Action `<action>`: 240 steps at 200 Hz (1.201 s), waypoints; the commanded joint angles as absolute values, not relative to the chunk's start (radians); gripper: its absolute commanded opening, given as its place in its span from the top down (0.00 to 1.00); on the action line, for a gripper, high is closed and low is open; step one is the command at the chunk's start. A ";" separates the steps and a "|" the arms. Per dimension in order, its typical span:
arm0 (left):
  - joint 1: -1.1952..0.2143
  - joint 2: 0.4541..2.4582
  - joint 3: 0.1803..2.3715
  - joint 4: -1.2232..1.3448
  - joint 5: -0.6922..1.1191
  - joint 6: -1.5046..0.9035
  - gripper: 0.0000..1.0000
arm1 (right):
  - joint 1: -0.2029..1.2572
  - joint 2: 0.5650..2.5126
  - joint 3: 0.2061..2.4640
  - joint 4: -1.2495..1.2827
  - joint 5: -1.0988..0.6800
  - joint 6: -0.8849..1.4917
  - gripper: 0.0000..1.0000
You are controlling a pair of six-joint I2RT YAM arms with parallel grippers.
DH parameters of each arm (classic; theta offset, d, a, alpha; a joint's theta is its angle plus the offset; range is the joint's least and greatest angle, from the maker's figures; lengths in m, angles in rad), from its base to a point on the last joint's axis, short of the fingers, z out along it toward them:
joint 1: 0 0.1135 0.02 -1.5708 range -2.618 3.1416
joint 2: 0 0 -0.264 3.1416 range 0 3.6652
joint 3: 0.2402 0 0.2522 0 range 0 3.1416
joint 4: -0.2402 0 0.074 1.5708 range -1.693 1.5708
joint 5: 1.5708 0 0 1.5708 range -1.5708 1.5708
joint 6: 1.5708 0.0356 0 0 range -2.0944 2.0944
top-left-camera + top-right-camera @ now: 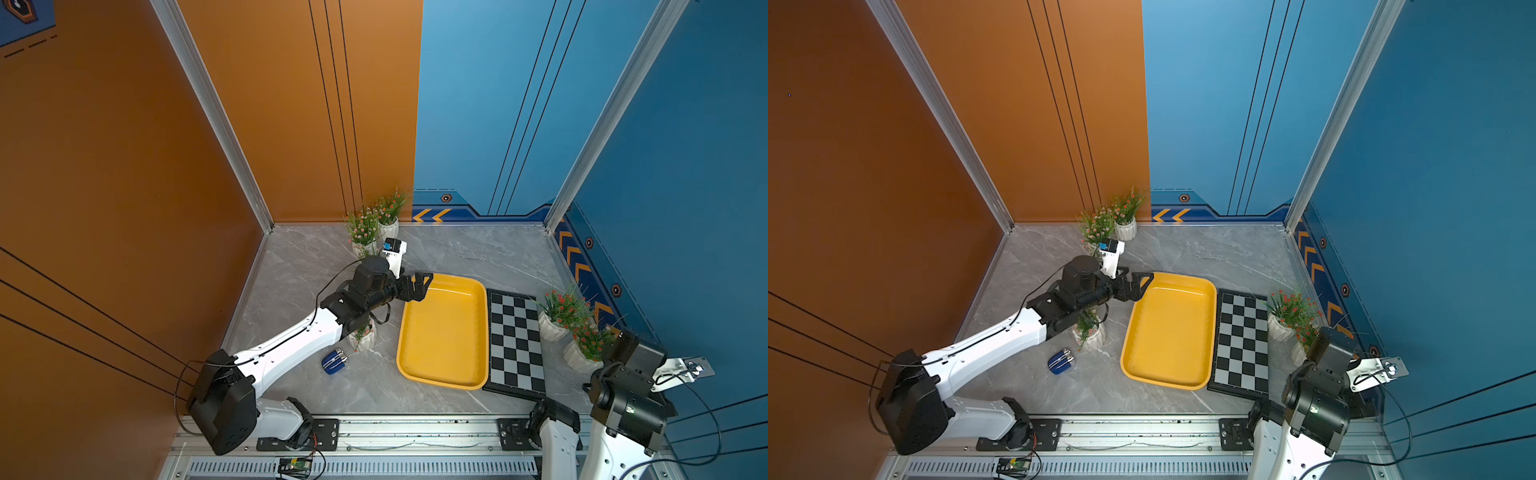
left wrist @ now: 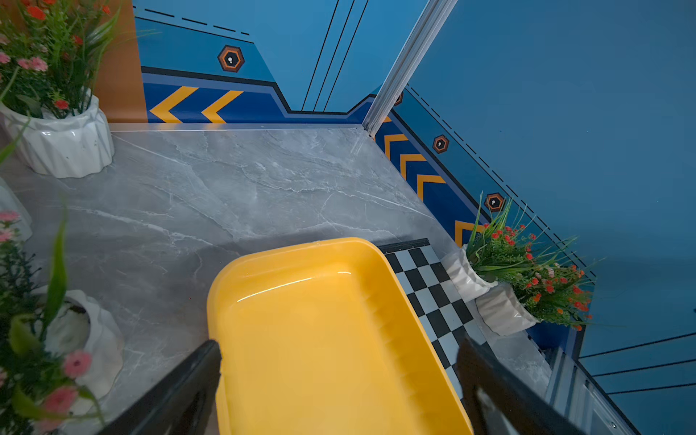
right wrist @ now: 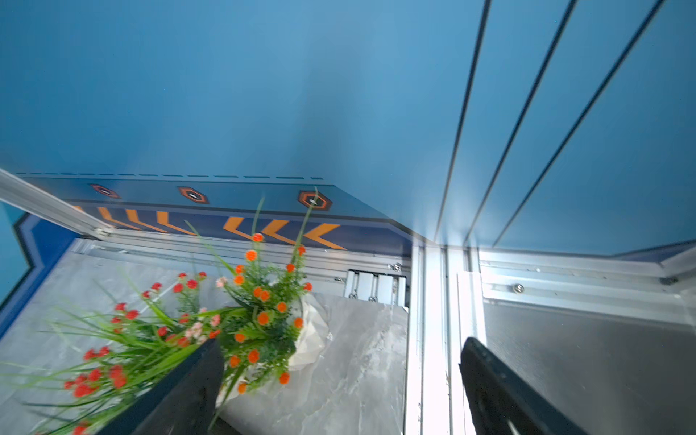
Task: Put the potted gypsophila into the storage box
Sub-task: Pick up the baby's breath potted plant from the center of the board.
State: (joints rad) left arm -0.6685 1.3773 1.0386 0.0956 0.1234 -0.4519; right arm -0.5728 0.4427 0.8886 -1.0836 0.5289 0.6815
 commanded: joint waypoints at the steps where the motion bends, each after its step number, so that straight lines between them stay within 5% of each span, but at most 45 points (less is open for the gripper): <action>1: -0.630 1.412 1.105 0.067 0.240 -0.433 0.02 | -0.633 0.442 0.881 -1.123 0.468 0.708 0.04; 64: -0.585 1.534 1.186 0.072 0.377 -0.448 0.02 | -1.010 0.557 0.769 -1.071 0.137 0.726 0.07; 139: -0.530 1.543 1.152 0.107 0.395 -0.466 0.02 | -1.243 0.694 0.668 -0.892 -0.014 0.687 0.08; 240: -0.520 1.548 1.113 0.133 0.353 -0.479 0.02 | -1.123 0.793 0.612 -0.630 -0.163 0.566 0.16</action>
